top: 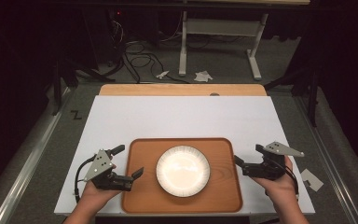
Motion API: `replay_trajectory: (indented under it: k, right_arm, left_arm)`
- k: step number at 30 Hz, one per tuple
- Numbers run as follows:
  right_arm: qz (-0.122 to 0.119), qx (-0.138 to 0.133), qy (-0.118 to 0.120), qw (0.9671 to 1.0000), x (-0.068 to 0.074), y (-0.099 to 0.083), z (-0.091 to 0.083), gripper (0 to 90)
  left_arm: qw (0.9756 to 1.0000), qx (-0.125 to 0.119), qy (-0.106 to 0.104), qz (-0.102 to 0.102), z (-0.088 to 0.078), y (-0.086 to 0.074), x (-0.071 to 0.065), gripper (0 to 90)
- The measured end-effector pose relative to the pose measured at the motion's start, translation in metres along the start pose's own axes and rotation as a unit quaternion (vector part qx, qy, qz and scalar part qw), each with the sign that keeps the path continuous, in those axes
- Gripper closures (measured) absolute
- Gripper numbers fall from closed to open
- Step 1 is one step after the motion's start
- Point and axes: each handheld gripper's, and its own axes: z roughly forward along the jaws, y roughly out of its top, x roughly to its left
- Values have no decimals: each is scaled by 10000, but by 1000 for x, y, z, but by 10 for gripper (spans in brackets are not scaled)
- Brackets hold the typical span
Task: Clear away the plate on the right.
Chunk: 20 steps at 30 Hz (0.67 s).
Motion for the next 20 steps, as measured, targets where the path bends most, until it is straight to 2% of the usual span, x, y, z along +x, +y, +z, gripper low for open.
replay_trajectory:
  k: [3, 7, 10, 20]
  right_arm:
    - [-81, -33, 21, 10000, 4, -1, -3, 0]
    - [-64, -153, 130, 9998, 6, -4, -1, 0]
    - [-32, -49, 119, 9999, 4, -6, 4, 0]
    - [46, -242, 50, 9997, -4, -5, -1, 0]
  left_arm:
    - [10000, -19, 6, -9, 0, 0, 0, 4]
    - [10000, 16, -3, -30, 1, -1, 2, 4]
    - [9999, 97, -37, -27, 4, -3, 1, 4]
    - [9999, 100, -53, 31, 5, -2, -3, 4]
